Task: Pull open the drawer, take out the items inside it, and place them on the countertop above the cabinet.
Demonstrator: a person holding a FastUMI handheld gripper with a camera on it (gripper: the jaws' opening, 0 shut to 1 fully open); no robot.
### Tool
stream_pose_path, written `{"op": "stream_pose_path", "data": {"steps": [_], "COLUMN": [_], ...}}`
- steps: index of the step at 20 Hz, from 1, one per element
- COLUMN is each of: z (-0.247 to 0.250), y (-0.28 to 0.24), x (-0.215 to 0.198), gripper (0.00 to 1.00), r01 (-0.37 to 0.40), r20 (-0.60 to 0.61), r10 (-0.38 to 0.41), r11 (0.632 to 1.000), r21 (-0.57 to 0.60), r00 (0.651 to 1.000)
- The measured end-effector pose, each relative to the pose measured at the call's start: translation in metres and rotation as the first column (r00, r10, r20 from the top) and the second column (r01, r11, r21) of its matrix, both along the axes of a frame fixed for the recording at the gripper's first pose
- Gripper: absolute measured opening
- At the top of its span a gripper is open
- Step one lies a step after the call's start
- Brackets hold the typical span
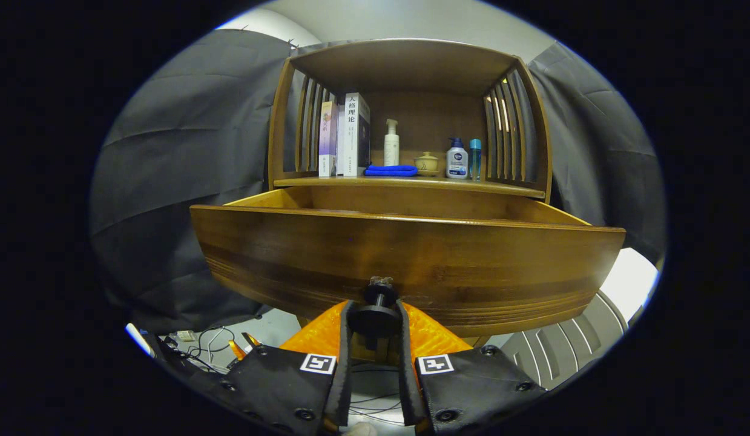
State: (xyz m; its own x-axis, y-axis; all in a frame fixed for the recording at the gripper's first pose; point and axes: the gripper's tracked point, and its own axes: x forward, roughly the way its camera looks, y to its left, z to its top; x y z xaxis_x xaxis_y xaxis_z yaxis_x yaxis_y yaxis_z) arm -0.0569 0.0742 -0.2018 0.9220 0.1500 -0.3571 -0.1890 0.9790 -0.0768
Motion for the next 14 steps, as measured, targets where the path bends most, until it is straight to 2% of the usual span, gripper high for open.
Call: {"op": "stream_pose_path", "data": {"steps": [2,4,6,9,12,14], "z": [0.001,0.020,0.051,0.084,0.110,0.114], "y": [0.001,0.002,0.003,0.005,0.000,0.005], "x": [-0.002,-0.005,-0.008,0.001,0.025,0.043], "gripper": [0.35,0.49,0.68,0.97,0.98,0.98], "r01": [-0.010,-0.022,-0.051,-0.070,-0.055,-0.081], "r20": [-0.007,0.062,0.150,0.198,0.188,0.136], "r10": [0.010,0.021,0.052,0.068,0.048,0.074], "r11": [1.000,1.000,0.999,0.998,0.998,0.995], "r21": [0.009,0.007,-0.014,0.003,0.029,0.049], "r00": [1.000,0.998,0.987,0.978,0.981,0.988]}}
